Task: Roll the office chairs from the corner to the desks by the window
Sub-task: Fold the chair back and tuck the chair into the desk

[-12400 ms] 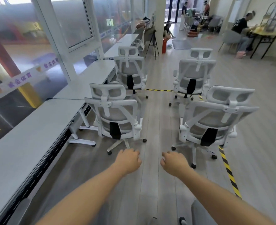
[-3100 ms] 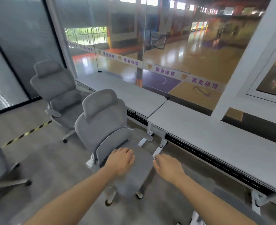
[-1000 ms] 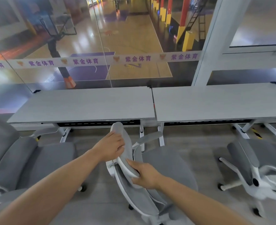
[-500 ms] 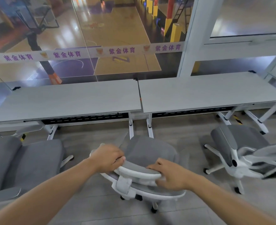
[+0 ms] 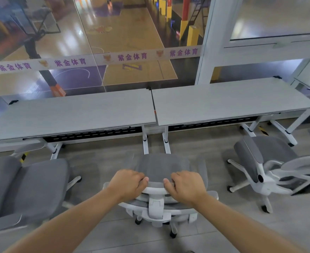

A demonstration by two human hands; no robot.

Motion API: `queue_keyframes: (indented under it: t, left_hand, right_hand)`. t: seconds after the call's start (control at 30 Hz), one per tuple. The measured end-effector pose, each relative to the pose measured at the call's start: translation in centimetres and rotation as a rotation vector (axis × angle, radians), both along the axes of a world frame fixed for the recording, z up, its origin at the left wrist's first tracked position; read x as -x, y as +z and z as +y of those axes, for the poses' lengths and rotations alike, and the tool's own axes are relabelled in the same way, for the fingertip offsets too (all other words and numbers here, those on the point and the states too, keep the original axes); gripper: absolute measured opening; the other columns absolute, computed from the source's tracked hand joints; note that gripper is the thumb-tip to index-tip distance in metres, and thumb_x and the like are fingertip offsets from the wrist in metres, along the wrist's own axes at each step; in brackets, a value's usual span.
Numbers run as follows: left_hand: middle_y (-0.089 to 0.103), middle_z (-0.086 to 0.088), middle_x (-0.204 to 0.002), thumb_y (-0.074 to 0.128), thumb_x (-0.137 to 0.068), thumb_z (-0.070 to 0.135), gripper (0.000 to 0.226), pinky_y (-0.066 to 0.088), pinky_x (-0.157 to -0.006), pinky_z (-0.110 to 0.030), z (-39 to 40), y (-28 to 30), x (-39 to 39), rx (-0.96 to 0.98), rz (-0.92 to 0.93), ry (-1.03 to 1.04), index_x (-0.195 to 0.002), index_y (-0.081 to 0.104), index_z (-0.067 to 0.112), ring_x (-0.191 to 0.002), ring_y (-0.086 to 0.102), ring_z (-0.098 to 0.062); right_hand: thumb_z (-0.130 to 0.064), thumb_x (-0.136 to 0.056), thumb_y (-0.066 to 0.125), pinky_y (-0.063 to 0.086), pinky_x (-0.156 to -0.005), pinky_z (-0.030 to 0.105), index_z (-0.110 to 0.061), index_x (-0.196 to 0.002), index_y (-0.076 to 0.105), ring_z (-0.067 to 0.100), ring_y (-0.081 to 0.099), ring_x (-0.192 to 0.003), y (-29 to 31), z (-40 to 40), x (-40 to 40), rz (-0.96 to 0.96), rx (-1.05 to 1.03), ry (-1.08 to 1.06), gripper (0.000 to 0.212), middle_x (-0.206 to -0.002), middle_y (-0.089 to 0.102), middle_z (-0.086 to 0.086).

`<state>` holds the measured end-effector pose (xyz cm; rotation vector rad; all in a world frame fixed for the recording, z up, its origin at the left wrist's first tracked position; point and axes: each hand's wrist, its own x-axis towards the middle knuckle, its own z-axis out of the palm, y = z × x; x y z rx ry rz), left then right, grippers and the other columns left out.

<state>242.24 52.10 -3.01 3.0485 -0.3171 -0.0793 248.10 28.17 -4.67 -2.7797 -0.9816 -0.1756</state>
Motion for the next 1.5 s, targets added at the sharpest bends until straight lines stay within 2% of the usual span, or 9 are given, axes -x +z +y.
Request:
queue_keyframes:
  t: [0.13, 0.4, 0.53, 0.77, 0.9, 1.0, 1.2, 1.33, 1.5]
  left_hand:
    - [0.056, 0.002, -0.062, 0.013, -0.092, 0.051, 0.051, 0.035, -0.051, -0.032, -0.6, -1.1, -0.3, 0.021, -0.052, 0.053, -0.068, 0.047, 0.022, -0.054, 0.049, -0.021]
    - [0.056, 0.004, -0.062, 0.009, -0.091, 0.052, 0.059, 0.031, -0.051, -0.031, -1.3, -1.0, -3.0, 0.034, -0.097, 0.111, -0.071, 0.054, 0.02, -0.055, 0.049, -0.02]
    - [0.054, 0.001, -0.055, 0.014, -0.092, 0.048, 0.055, 0.022, -0.051, -0.032, -1.3, -0.6, -5.1, 0.012, -0.109, 0.108, -0.063, 0.051, 0.019, -0.049, 0.046, -0.024]
    - [0.051, 0.004, -0.058, -0.001, -0.087, 0.051, 0.066, 0.021, -0.049, -0.032, -1.9, 0.0, -7.2, -0.018, -0.112, 0.165, -0.072, 0.055, 0.019, -0.054, 0.047, -0.022]
    - [0.046, 0.003, -0.055, 0.001, -0.088, 0.051, 0.061, 0.025, -0.048, -0.03, -2.1, 0.0, -7.8, -0.017, -0.1, 0.196, -0.07, 0.051, 0.02, -0.051, 0.045, -0.019]
    - [0.044, 0.003, -0.055, 0.016, -0.098, 0.047, 0.052, 0.024, -0.048, -0.03, -2.4, 0.1, -7.9, -0.034, -0.069, 0.204, -0.072, 0.051, 0.019, -0.053, 0.046, -0.019]
    - [0.043, 0.004, -0.053, 0.012, -0.092, 0.048, 0.051, 0.023, -0.047, -0.028, -2.1, 0.2, -8.0, -0.039, -0.054, 0.213, -0.069, 0.049, 0.02, -0.048, 0.041, -0.015]
    - [0.051, 0.003, -0.056, 0.009, -0.09, 0.05, 0.056, 0.031, -0.049, -0.028, -1.9, 0.1, -7.9, -0.037, -0.045, 0.219, -0.071, 0.053, 0.021, -0.053, 0.051, -0.017]
    - [0.056, 0.001, -0.058, 0.003, -0.087, 0.052, 0.064, 0.029, -0.048, -0.028, -2.1, 0.0, -7.4, -0.05, -0.053, 0.2, -0.072, 0.056, 0.019, -0.054, 0.054, -0.019]
  right_hand:
    - [-0.052, -0.091, 0.043, 0.022, -0.037, 0.025, -0.023, -0.052, 0.035, 0.015, 0.029, -0.038, -0.2, -0.5, -1.6, 0.004, -0.007, 0.032, 0.049, -0.043, 0.036, -0.007]
    - [-0.052, -0.092, 0.04, 0.023, -0.04, 0.027, -0.02, -0.055, 0.041, 0.016, 0.04, -0.041, -0.2, -0.9, -6.0, 0.008, 0.055, 0.086, 0.049, -0.048, 0.044, -0.004]
    - [-0.049, -0.092, 0.031, 0.017, -0.043, 0.027, -0.019, -0.058, 0.044, 0.014, 0.037, -0.044, 0.5, -0.6, -8.2, 0.031, 0.063, 0.116, 0.047, -0.051, 0.045, -0.004]
    - [-0.05, -0.085, 0.013, 0.021, -0.047, 0.031, -0.015, -0.064, 0.05, 0.018, 0.043, -0.052, 0.8, -0.2, -11.5, 0.062, 0.092, 0.109, 0.055, -0.056, 0.051, 0.0]
    - [-0.048, -0.086, 0.017, 0.024, -0.046, 0.03, -0.014, -0.059, 0.045, 0.018, 0.041, -0.049, 0.7, -0.2, -12.5, 0.067, 0.096, 0.109, 0.051, -0.052, 0.047, 0.001]
    - [-0.047, -0.085, 0.02, 0.021, -0.046, 0.029, -0.012, -0.058, 0.044, 0.021, 0.042, -0.048, 0.3, -0.5, -12.6, 0.058, 0.084, 0.105, 0.05, -0.052, 0.049, 0.003]
    - [-0.045, -0.087, 0.026, 0.017, -0.045, 0.027, -0.013, -0.055, 0.044, 0.018, 0.036, -0.044, 0.2, -0.2, -12.6, 0.044, 0.071, 0.114, 0.049, -0.048, 0.047, 0.002]
    - [-0.044, -0.088, 0.029, 0.017, -0.045, 0.026, -0.013, -0.054, 0.045, 0.017, 0.034, -0.042, 0.2, -0.2, -12.3, 0.043, 0.07, 0.12, 0.049, -0.046, 0.045, 0.001]
    - [-0.044, -0.088, 0.028, 0.021, -0.044, 0.027, -0.015, -0.054, 0.042, 0.02, 0.043, -0.044, 0.0, -0.4, -11.9, 0.043, 0.073, 0.126, 0.047, -0.047, 0.045, 0.001]
